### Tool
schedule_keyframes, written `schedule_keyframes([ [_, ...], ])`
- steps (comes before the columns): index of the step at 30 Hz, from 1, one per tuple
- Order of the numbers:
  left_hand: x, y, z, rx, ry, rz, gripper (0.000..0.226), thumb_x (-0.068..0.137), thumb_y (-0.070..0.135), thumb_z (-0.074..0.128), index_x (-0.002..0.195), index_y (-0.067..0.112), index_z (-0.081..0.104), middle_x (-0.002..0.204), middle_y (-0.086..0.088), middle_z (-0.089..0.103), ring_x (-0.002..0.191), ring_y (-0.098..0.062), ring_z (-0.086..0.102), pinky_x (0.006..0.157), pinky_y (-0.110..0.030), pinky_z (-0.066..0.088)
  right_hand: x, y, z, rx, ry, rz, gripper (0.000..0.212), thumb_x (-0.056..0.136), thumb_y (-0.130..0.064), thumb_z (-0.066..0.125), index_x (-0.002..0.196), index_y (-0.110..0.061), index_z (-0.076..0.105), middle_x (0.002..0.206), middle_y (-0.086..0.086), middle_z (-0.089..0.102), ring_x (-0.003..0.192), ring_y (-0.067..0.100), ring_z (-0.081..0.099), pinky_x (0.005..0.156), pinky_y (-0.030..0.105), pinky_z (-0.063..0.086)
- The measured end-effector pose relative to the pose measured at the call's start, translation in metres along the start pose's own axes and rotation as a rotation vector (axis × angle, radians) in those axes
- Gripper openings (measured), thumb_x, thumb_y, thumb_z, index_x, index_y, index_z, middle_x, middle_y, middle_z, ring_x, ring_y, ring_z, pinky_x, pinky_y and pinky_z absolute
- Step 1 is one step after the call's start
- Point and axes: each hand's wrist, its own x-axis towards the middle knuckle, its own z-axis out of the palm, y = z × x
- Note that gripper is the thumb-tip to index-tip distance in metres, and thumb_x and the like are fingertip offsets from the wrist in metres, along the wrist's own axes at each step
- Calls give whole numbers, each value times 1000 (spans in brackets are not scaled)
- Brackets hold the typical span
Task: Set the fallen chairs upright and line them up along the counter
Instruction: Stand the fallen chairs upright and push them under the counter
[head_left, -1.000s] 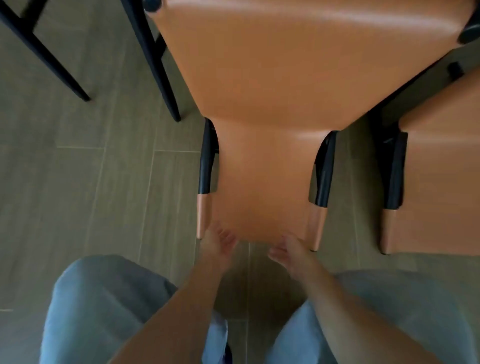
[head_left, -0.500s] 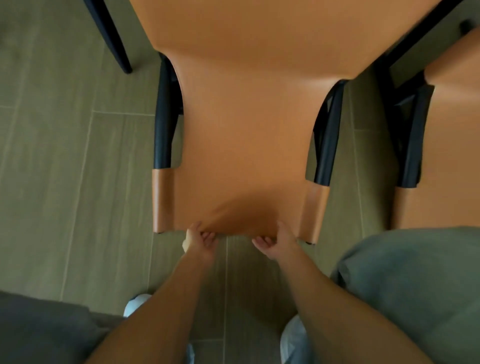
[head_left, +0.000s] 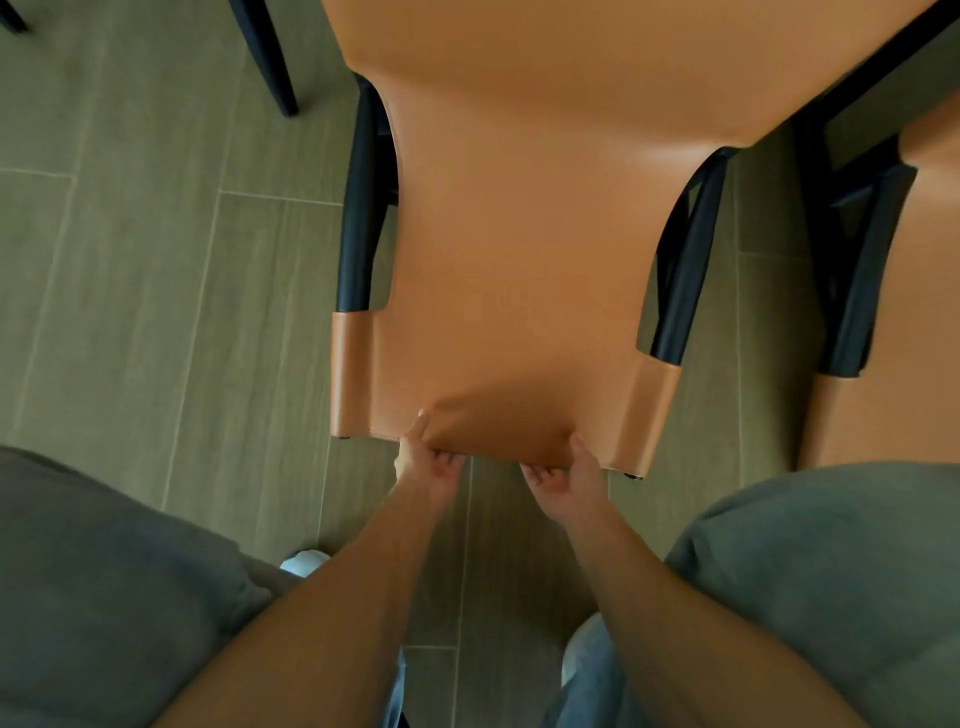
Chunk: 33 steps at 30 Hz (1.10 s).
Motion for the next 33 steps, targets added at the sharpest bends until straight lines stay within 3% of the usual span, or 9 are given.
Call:
schedule_keyframes([
  [5,-46,14,-1,23,-30,-49,59,101,31,58,148,0,41,146,-20,52,122,-30,56,104,-38,46,-67,-9,12,-37,45,35,57,100,-28,64,149,-12,40,151,18,48,140,35,47,116,48,41],
  [10,-146,31,24,16,-27,25,54,103,31,52,149,6,40,147,-15,49,116,-29,54,100,-40,45,-170,-19,32,-30,22,21,49,105,-20,55,149,-5,40,149,19,49,137,35,49,114,47,41],
  [13,-228,37,46,11,-16,36,47,109,31,38,149,5,40,152,-16,46,134,-33,49,103,-46,43,-238,-28,49,-138,74,-53,47,108,-18,46,152,-3,37,140,19,54,120,31,55,117,46,36],
  [15,-286,44,63,39,-12,72,42,110,25,36,147,4,41,150,-18,48,137,-36,47,105,-49,42,-293,-39,60,-201,76,-114,48,108,-18,46,153,-4,36,150,20,47,130,32,50,114,46,39],
  [19,-389,58,96,104,34,153,22,106,9,47,127,2,47,117,-21,59,93,-35,65,86,-53,54,-410,-73,81,-192,112,-204,48,106,-12,53,151,-8,37,148,18,49,134,34,52,106,48,50],
  [24,-520,82,132,153,24,146,9,104,7,51,112,9,50,102,-14,64,77,-31,68,73,-52,63,-549,-100,111,-213,177,-265,33,104,-10,55,138,-9,50,126,15,65,79,24,65,92,43,60],
  [27,-584,97,154,167,47,157,8,102,6,54,105,12,51,91,-15,67,70,-32,71,56,-47,63,-613,-121,130,-232,165,-259,38,107,0,39,144,-5,47,139,16,58,106,28,66,89,41,60],
  [29,-616,108,174,164,28,159,14,102,3,55,114,9,51,91,-18,66,71,-34,71,60,-49,63,-640,-137,145,-287,99,-267,46,106,5,28,151,-3,37,153,16,44,134,31,53,88,40,59],
  [33,-645,131,218,177,6,175,25,100,-1,55,124,1,53,97,-24,66,76,-39,70,73,-53,61,-675,-159,178,-347,25,-281,43,104,2,41,147,1,43,143,18,54,128,34,60,50,28,57],
])
